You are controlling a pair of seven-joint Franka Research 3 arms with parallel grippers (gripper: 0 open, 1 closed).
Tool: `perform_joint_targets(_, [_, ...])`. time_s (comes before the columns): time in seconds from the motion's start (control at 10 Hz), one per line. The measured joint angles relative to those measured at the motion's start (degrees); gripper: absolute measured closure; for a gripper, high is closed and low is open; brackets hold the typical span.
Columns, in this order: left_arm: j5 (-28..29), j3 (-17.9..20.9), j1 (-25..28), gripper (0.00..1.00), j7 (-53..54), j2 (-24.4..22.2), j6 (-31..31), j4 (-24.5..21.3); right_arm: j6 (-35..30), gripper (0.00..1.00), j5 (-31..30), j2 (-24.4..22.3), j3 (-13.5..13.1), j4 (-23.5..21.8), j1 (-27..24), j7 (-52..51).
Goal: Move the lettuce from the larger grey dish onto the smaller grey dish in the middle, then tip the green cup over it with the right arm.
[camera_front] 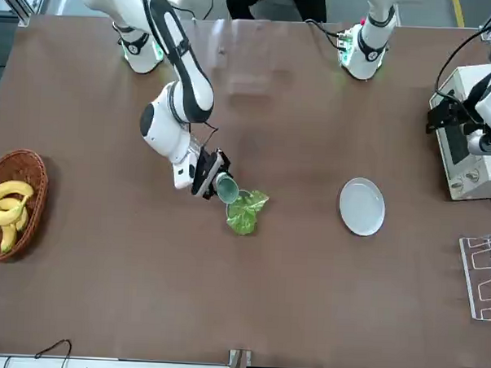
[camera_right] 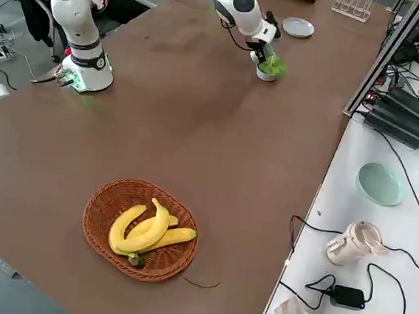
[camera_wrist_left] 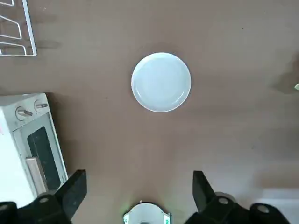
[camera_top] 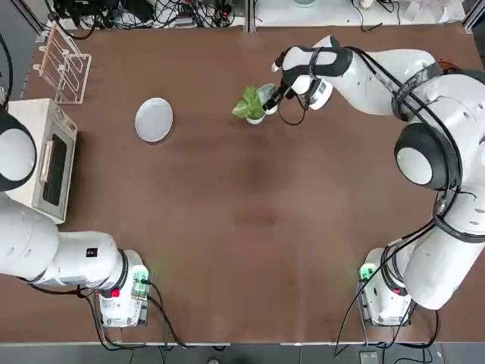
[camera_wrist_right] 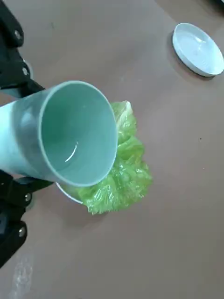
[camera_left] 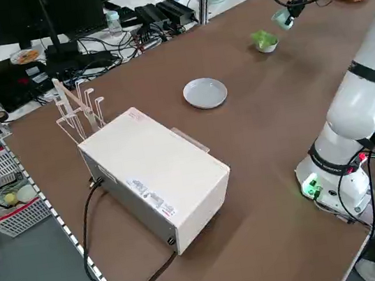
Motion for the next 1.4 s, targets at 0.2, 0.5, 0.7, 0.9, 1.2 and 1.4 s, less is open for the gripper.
perform_joint_targets(0.2, [-0.11,0.00,0.00,0.00,-0.03,-0.01,-0.05,0.98,-1.89,0.32,0.00,0.11,-0.78,0.19,0.28,2.38])
perform_joint_targets(0.5, [-0.42,0.00,0.00,0.00,-0.03,-0.01,-0.07,1.04,-3.89,0.32,0.00,1.15,-1.81,1.25,0.33,4.84])
perform_joint_targets(0.7, [-0.51,0.00,-0.03,0.00,-0.09,-0.01,-0.07,1.04,-4.70,0.32,0.00,2.97,-2.61,3.12,0.55,6.17])
perform_joint_targets(0.9, [-0.88,-0.02,-0.05,0.00,-0.56,-0.01,-0.07,1.05,-7.46,0.32,-0.74,4.88,-4.51,4.69,1.42,9.61])
perform_joint_targets(1.2, [-1.68,-0.05,-0.10,0.00,-0.97,-0.01,-0.07,1.09,-9.26,0.32,-1.60,5.64,-8.31,5.61,5.06,13.06])
perform_joint_targets(1.4, [-1.71,-0.67,-0.12,0.00,-0.99,-0.01,-0.08,1.09,-10.81,0.32,-1.63,6.02,-8.47,6.14,5.55,15.92])
